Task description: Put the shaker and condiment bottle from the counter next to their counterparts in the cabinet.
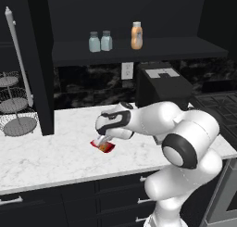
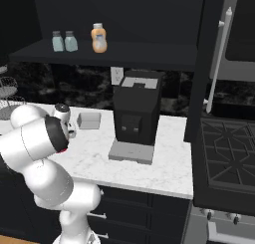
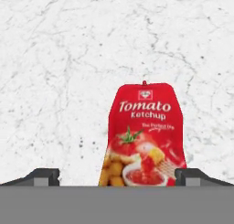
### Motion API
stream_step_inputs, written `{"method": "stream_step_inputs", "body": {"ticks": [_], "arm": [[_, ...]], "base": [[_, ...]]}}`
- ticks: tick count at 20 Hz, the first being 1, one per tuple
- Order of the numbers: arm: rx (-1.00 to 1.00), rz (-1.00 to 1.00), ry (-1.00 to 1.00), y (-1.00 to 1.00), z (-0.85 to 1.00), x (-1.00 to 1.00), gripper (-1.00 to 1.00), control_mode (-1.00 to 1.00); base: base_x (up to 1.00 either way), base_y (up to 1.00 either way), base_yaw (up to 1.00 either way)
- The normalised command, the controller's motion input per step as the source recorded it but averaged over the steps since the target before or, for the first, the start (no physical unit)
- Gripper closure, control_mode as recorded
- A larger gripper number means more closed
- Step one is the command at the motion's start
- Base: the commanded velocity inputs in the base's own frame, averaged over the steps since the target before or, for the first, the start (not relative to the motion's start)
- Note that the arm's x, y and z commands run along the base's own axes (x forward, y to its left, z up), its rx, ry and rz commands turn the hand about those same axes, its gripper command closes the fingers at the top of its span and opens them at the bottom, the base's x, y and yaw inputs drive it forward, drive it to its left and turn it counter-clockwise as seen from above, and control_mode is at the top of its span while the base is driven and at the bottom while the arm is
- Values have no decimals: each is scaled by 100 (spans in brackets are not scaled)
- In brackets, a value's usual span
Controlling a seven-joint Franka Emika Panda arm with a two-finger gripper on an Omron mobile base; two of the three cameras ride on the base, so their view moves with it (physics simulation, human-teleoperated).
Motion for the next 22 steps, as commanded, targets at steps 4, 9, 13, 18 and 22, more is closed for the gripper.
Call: {"method": "stream_step_inputs", "body": {"ticks": [4,9,13,18,22], "arm": [[0,0,3,4,-6,4,-100,-100],[0,0,0,0,-10,6,-100,-100],[-1,2,-2,0,-13,9,-100,-100],[-2,3,0,0,-21,2,-100,-100],[-7,5,-4,0,-30,0,-100,-100]], "base": [[0,0,0],[0,0,0],[0,0,0],[0,0,0],[0,0,0]]}}
